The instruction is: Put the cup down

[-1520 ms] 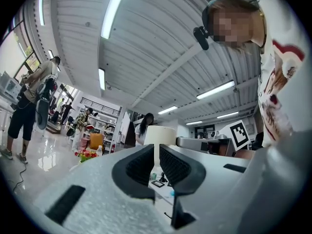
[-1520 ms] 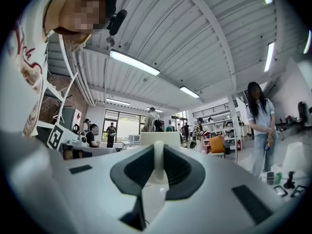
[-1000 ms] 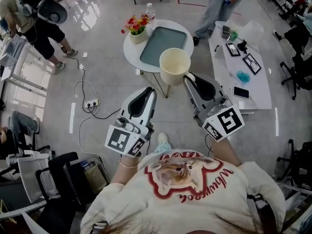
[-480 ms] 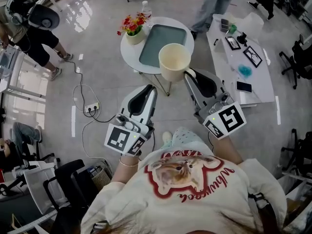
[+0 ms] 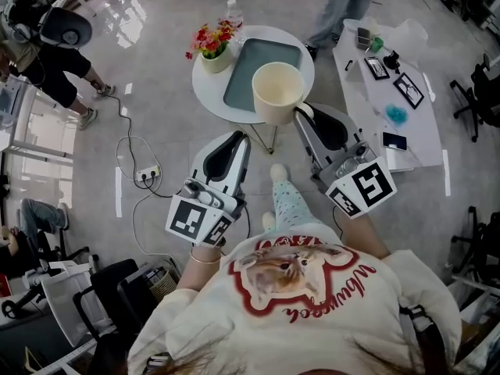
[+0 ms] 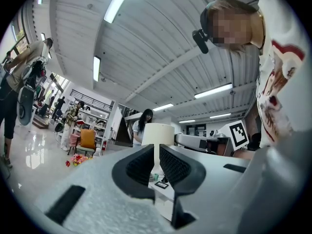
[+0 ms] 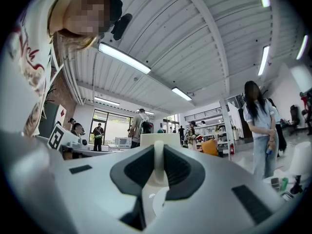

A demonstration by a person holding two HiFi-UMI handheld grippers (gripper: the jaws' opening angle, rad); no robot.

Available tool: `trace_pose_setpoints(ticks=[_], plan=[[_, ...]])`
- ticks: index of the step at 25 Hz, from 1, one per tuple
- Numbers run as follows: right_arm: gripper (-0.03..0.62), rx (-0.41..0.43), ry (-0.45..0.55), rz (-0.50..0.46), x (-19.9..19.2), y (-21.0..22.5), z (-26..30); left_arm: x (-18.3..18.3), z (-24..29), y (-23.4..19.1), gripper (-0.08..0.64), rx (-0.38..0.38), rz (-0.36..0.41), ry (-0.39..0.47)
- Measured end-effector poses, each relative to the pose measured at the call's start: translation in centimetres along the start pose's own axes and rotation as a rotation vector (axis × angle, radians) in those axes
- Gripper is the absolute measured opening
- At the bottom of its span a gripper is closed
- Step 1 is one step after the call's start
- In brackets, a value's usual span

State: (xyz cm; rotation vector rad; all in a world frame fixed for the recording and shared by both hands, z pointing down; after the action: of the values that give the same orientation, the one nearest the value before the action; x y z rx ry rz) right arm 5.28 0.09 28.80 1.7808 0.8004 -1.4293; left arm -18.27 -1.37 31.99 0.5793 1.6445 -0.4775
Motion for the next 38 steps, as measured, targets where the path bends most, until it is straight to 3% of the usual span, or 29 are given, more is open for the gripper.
trace_pose_setpoints(ticks=[25,38], plan=[[0.058,0.072,0.001,0.026,0.6,15.9,13.8,-1.7,16.0,-12.1,0.044,0.066,0.019,0.019],[0.058,0.1,0.04,0.067,0.0,18.9,16.1,-2.4,18.8,-15.2,0.044,0.086,0.025,0.018]])
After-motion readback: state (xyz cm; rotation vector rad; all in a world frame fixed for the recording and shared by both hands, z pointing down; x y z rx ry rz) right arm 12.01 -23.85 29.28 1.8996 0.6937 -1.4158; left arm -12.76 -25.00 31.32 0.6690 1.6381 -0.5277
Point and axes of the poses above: the fingertips, and each gripper's own axes: z forward along the fingers, y to its right, x out of its top, the point moved 10 cm from there along -z, backward along the fingers, and after that the axes turned 8 degrees about z, right-handed, at the moved point
